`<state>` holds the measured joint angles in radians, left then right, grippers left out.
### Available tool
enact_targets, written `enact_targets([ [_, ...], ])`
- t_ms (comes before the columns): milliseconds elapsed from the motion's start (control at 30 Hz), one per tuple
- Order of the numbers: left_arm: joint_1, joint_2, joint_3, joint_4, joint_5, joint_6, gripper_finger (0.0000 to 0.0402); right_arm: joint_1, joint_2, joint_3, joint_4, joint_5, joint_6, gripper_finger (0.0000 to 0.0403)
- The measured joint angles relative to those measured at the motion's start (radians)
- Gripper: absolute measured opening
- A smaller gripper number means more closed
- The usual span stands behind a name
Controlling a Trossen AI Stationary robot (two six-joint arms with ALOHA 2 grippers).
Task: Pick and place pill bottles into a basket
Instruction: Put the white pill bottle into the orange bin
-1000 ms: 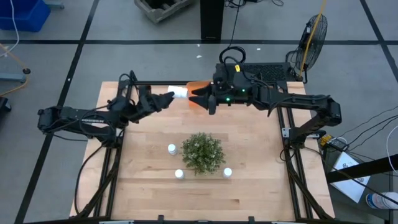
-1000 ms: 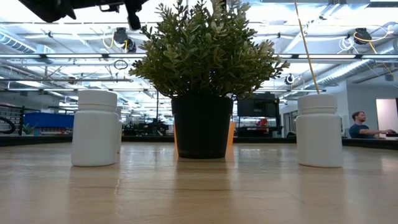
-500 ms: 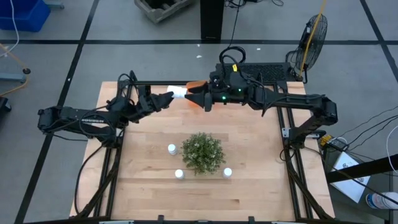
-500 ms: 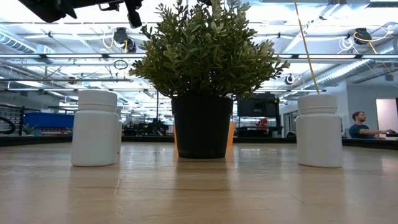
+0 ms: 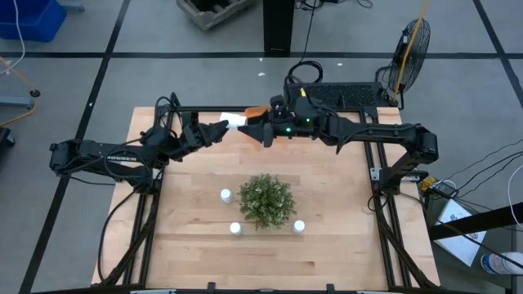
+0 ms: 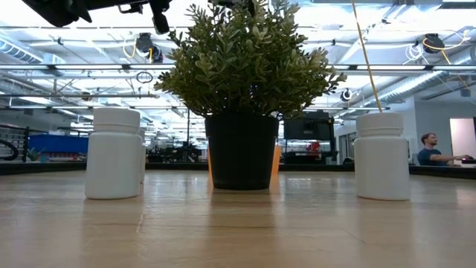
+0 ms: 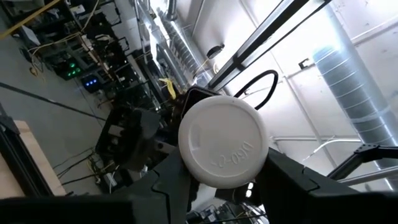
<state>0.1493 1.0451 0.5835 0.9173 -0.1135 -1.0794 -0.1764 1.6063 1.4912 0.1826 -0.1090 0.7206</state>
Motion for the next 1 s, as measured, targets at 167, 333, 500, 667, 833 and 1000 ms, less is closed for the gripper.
enact_targets([
  [167, 0.0, 0.0, 0.0, 0.0, 0.0, -0.001, 0.0171, 0.0, -0.001, 0.0, 0.083, 0.0, -0.001, 0.029],
  [333, 0.0, 0.0, 0.0, -0.001, -0.009, 0.0, 0.0161, -0.001, -0.001, 0.0, 0.045, 0.0, 0.001, 0.0283],
  [500, 0.0, 0.0, 0.0, -0.002, -0.01, 0.001, 0.0166, -0.001, -0.001, 0.0, 0.033, 0.002, 0.01, 0.0265],
  [667, 0.0, 0.0, 0.0, -0.003, -0.012, 0.001, 0.0172, -0.012, -0.001, 0.0, 0.026, -0.002, 0.027, 0.0217],
  [833, 0.001, 0.0, 0.0, -0.011, -0.02, -0.011, 0.0169, -0.019, -0.001, 0.0, 0.029, -0.012, 0.036, 0.0144],
  [1000, 0.001, 0.0, 0.0, -0.021, -0.022, -0.028, 0.0195, -0.021, -0.001, 0.0, 0.027, -0.024, 0.022, 0.0144],
])
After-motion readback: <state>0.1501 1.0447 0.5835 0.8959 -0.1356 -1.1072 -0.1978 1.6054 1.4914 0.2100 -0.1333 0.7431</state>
